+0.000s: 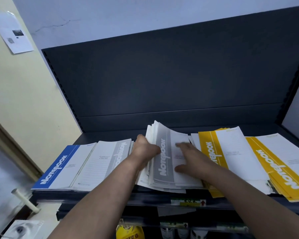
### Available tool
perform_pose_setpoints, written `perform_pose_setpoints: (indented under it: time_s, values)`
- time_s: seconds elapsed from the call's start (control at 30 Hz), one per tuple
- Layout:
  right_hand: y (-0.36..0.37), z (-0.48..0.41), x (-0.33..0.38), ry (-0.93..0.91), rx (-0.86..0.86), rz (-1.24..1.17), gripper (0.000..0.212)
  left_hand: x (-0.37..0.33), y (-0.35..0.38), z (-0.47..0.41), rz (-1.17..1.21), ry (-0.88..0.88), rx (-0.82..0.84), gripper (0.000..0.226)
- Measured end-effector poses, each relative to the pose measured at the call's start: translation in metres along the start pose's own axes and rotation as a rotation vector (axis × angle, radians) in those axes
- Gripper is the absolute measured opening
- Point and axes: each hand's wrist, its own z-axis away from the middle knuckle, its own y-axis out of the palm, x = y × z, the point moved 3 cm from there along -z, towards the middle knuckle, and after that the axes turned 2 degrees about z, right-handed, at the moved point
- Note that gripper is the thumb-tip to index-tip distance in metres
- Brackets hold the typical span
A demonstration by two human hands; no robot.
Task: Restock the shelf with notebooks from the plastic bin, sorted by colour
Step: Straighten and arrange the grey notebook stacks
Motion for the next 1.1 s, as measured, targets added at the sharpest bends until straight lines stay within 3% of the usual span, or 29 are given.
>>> perform_pose_setpoints:
  time_s: [0.13,0.27,0.37,0.43,0.53,0.63,0.8,0.93,1.1]
  values:
    - [-0.018,-0.004,-0.001,0.065,-0.346,-0.218,0.091,0.000,-0.022,0.006,0.269,0.134,0.019,0.039]
    - [-0.027,-0.006,0.010,0.076,-0.358,-0.622,0.094,0.000,-0.044,0.016,0.482,0.259,0.086,0.040]
    - [-0.030,-0.003,0.022,0.012,-0.299,-0.795,0.077,0.001,-0.048,0.018,0.536,0.357,0.167,0.041]
    - [-0.034,0.001,0.027,-0.018,-0.333,-0.800,0.060,0.004,-0.047,0.019,0.553,0.396,0.206,0.043]
    - [-0.040,0.004,0.031,-0.072,-0.425,-0.729,0.053,0.008,-0.043,0.017,0.570,0.426,0.210,0.051]
    - [-0.036,0.005,0.029,-0.096,-0.430,-0.683,0.055,0.015,-0.037,0.015,0.599,0.411,0.200,0.061]
    - [-0.016,0.008,0.027,-0.096,-0.315,-0.723,0.065,0.024,-0.023,0.016,0.613,0.381,0.137,0.056]
    - [-0.010,0.005,0.028,-0.087,-0.390,-0.705,0.070,0.022,-0.012,0.019,0.595,0.393,0.126,0.049]
    - [-0.019,0.003,0.033,-0.116,-0.354,-0.739,0.042,0.015,-0.025,0.014,0.608,0.427,0.152,0.056]
